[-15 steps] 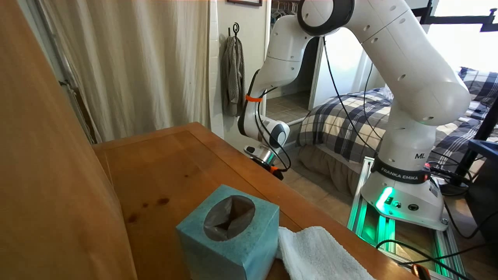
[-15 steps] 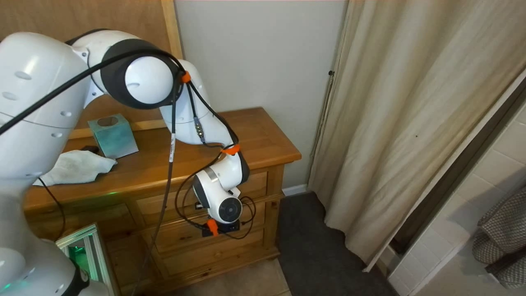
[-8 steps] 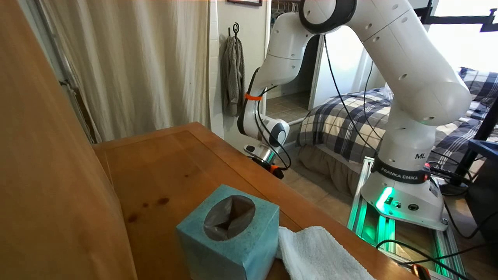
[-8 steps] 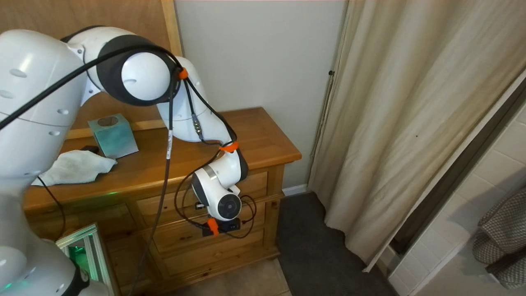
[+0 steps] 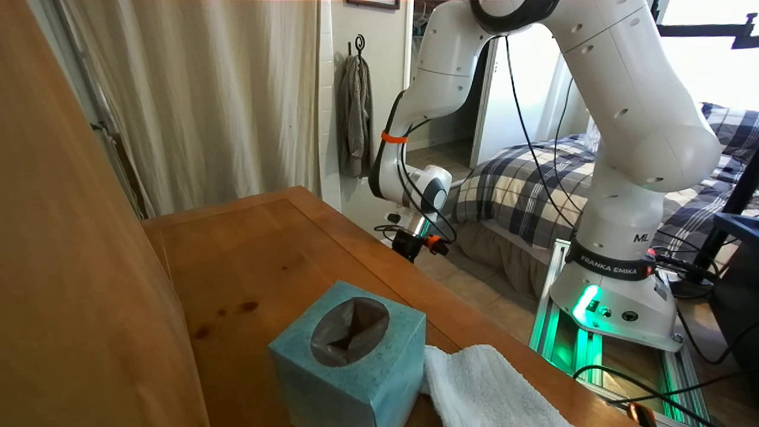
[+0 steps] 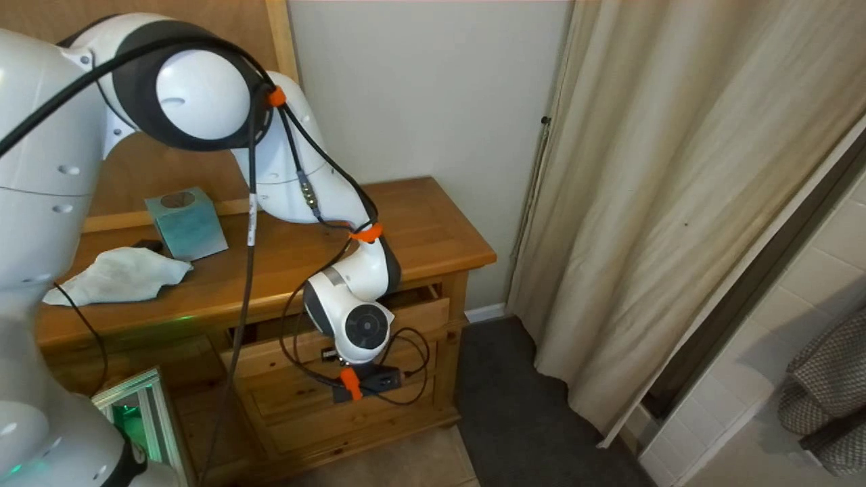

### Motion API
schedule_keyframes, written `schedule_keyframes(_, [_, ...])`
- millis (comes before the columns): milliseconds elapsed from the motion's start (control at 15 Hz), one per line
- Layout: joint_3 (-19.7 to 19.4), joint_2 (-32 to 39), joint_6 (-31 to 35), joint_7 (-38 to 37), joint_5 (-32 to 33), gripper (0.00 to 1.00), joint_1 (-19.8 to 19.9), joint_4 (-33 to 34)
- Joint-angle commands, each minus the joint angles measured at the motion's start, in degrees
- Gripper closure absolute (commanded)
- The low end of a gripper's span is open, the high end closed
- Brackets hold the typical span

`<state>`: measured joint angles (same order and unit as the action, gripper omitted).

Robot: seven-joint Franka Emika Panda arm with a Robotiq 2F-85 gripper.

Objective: Open the first top drawer

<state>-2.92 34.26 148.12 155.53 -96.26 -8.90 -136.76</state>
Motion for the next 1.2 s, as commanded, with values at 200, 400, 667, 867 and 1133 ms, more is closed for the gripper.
schedule_keyframes(200, [-6.7,-7.7,5.5,1.0,1.7,0.75,-2.4,-4.8])
schedule_keyframes(400, [-9.0,-8.6,6.7,1.2,2.8,0.75,-3.4,-5.8])
schedule_keyframes(667, [-11.3,-8.2,7.7,1.3,3.5,0.75,-4.7,-6.1])
schedule_keyframes(867, [-13.1,-8.4,8.8,1.6,2.9,0.75,-5.9,-6.1])
schedule_keyframes(1133, [-14.4,-7.9,7.8,2.1,2.3,0.75,-6.6,-6.3])
